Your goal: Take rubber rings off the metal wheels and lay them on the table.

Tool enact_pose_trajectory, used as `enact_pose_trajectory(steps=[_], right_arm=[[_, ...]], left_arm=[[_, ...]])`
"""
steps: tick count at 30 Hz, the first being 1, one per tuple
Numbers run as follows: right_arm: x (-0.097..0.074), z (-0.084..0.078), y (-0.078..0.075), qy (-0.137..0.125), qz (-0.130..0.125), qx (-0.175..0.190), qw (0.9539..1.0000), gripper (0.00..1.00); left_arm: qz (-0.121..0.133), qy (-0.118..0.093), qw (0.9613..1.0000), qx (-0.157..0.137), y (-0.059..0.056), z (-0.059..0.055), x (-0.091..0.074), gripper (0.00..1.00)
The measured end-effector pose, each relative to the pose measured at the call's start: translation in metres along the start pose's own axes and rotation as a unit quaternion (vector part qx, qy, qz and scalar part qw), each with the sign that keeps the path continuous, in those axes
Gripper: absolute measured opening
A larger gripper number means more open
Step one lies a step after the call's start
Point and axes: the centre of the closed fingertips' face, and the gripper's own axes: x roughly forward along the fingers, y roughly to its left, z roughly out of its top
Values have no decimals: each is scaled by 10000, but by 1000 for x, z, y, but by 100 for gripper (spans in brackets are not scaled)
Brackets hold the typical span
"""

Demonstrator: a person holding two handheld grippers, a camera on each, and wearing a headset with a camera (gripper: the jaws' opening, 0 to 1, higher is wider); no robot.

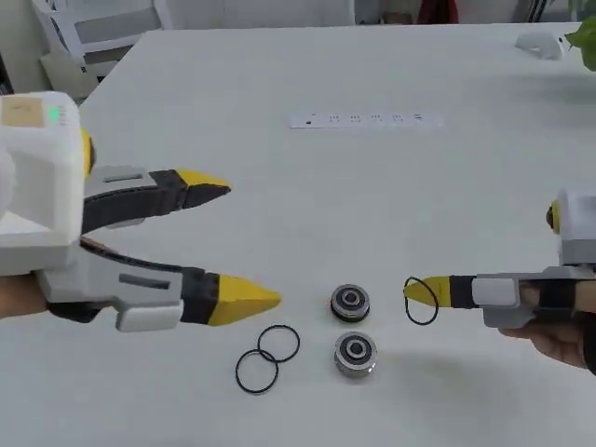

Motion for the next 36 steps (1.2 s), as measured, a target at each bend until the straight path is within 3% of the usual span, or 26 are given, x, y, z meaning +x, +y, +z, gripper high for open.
enact_pose_trajectory(steps=[7,12,16,19,22,31,36], right_arm=[[-7,10,11,-166,14,-67,9998,0],[-7,17,21,-291,120,-11,9995,0],[-6,20,29,-338,156,-51,9993,0],[-4,27,35,-477,222,-5,9986,0],[-1,33,45,-534,330,-27,9980,0],[25,28,59,-232,391,-389,9982,0],[39,22,62,-54,371,-528,9979,0]], left_arm=[[303,-33,9993,-234,1,-16,-26,85],[462,211,9985,-181,-4,-34,-38,88],[607,210,9972,-373,-5,-46,-47,92],[761,361,9954,-450,-4,-59,-50,93],[857,383,9939,-572,-5,-67,-54,97],[1094,97,9908,-785,-1,-68,-66,100],[1089,109,9898,-910,-4,-69,-68,100]])
